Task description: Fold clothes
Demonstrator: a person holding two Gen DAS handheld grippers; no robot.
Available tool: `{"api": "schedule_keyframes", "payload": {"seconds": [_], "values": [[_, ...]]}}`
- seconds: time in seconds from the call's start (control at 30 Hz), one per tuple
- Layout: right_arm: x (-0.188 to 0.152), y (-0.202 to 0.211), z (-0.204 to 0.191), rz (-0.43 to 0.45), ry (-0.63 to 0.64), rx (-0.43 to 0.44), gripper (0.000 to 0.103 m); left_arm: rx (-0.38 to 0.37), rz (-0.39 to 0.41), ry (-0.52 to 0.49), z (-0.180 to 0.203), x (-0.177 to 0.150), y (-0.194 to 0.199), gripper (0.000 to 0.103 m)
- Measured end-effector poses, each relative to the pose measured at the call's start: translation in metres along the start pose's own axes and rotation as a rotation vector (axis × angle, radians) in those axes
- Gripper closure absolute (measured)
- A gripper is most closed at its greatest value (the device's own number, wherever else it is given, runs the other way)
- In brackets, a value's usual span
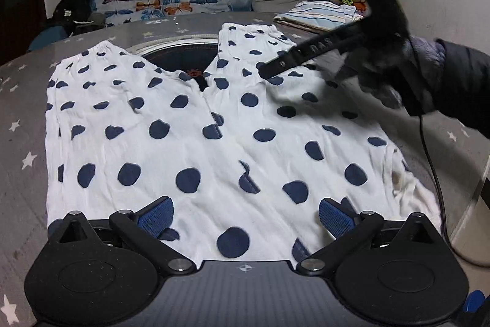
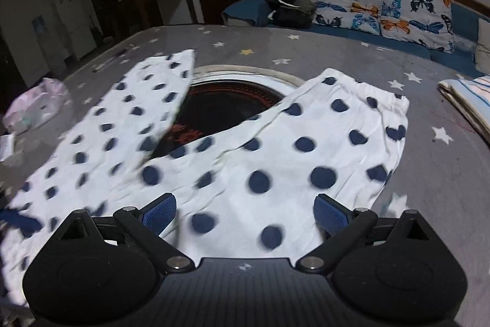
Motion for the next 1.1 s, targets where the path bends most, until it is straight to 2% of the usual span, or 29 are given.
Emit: {"api": "schedule_keyframes", "payload": {"seconds": [0.23, 0.33, 0.4, 0.53, 0.73, 0.93, 1.1], "values": [[0.012, -0.01, 0.044, 0.009, -0.049, -0.096, 0.004, -0.018, 0.029, -0.002, 0.0, -0.005, 0.006, 0.0], [0.022, -0.012, 0.048, 0.032, -0.05, -0.089, 0.004, -0.024, 0.037, -0.002, -0.001, -0.006, 0.009, 0.0], [0.03, -0.02, 0.041, 0.04, -0.03, -0.051, 0.004, -0.027, 0.042, -0.004, 0.0, -0.006, 0.01, 0.0], [0.033, -0.046, 0.037, -0.004, 0.017, -0.036, 0.004, -0.03, 0.046, -0.007, 0.0, -0.006, 0.01, 0.0], [0.045, -0.077, 0.054, -0.012, 0.078, -0.127, 0.002, -0.031, 0.054, -0.011, 0.0, -0.007, 0.011, 0.0], [0.057, -0.098, 0.065, -0.016, 0.072, -0.147, 0.0, -0.033, 0.057, -0.011, 0.0, -0.007, 0.012, 0.0], [0.068, -0.118, 0.075, -0.019, 0.071, -0.205, 0.0, -0.032, 0.062, -0.024, 0.002, -0.009, 0.013, 0.0]]}}
Point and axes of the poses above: each gripper's, at about its wrist camera, not at the fingertips, and y roughly against the way its jaws point, z to its right, x to its top, the point moved 8 cm from there along -y, roughly the way its jaws point, and after that the axes turned 13 degrees about z, right-handed, at the moved point
